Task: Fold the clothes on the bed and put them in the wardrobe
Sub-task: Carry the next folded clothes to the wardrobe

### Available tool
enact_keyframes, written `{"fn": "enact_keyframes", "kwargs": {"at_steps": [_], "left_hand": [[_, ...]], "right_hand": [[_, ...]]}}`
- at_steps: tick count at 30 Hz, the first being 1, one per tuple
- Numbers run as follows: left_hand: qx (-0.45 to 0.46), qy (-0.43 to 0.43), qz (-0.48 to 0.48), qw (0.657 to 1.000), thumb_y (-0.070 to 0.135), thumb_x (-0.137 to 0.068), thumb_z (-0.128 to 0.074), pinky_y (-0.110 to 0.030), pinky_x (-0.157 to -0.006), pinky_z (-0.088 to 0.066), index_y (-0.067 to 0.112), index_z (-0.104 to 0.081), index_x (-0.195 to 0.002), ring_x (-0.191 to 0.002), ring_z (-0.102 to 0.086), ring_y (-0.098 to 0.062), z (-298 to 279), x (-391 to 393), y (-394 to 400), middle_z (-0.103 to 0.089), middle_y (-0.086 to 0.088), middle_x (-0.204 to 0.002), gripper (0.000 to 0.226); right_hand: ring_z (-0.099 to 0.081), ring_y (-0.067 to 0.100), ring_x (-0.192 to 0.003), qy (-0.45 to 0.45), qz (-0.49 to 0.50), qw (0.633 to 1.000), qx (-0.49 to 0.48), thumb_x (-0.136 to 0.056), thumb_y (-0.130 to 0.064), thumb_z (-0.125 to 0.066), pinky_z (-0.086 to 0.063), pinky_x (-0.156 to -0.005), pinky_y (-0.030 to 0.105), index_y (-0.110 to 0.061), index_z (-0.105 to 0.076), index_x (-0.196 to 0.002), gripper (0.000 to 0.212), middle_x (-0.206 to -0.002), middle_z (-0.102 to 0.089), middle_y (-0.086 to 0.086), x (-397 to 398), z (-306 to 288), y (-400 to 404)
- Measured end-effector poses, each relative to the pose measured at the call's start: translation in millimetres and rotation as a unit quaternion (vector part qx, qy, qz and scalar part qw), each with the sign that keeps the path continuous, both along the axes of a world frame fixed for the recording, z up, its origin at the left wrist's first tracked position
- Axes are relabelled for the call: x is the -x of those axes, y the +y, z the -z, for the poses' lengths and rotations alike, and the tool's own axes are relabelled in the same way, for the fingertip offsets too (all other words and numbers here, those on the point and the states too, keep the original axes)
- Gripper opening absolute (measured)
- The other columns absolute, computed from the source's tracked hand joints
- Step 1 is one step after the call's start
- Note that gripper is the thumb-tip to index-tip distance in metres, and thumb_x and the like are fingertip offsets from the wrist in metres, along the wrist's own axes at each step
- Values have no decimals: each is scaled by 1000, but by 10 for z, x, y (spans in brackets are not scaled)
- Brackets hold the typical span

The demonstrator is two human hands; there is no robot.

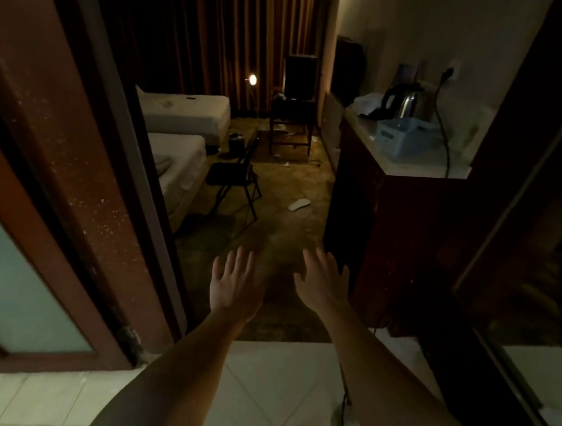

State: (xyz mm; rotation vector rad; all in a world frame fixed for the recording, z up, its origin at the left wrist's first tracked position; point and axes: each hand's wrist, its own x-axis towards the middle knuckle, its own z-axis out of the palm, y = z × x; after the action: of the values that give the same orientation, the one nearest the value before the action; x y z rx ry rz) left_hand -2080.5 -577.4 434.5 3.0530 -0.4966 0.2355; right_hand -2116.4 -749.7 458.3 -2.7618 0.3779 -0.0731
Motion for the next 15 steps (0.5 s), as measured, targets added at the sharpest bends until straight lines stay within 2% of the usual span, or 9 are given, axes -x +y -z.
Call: {"fn": "enact_keyframes", "kwargs": {"at_steps": [2, 6, 11, 15], "left_hand": [[3, 17, -20, 1000, 57, -98, -22, -48, -121, -8, 23, -3, -155, -150, -5, -24, 38, -207, -31, -3, -4, -163, 69], [-9, 47, -39, 998, 62, -96, -20, -47, -121, 0, 24, -1, -155, -150, 2, -24, 97, -613, -83, 4, -2, -163, 72], [13, 56, -57, 997, 62, -95, -21, -47, -121, 0, 27, -6, -155, -150, 1, -23, 206, -1260, -84, 0, -1, -163, 71], [11, 65, -51, 997, 59, -97, -24, -47, -121, 0, 24, -6, -155, -150, 1, -23, 289, -1936, -84, 0, -2, -163, 70]], "right_hand": [[-4, 26, -150, 10, -12, 1000, -16, -102, -40, -40, -6, -119, 49, -25, -17, -155, 60, -164, -5, 2, -211, -9, -51], [-9, 25, -150, 10, -25, 1000, 16, -100, -42, -43, -6, -118, 52, -25, -23, -153, 60, -162, -16, 3, -676, 60, -135], [-24, 24, -145, 22, -29, 999, 32, -98, -44, -45, -13, -117, 50, -25, -31, -150, 57, -155, -32, 0, -1366, 122, -199], [-31, 24, -142, 44, -13, 999, 28, -98, -43, -44, -18, -116, 49, -26, -32, -149, 55, -152, -39, 0, -2008, 211, -192]]}}
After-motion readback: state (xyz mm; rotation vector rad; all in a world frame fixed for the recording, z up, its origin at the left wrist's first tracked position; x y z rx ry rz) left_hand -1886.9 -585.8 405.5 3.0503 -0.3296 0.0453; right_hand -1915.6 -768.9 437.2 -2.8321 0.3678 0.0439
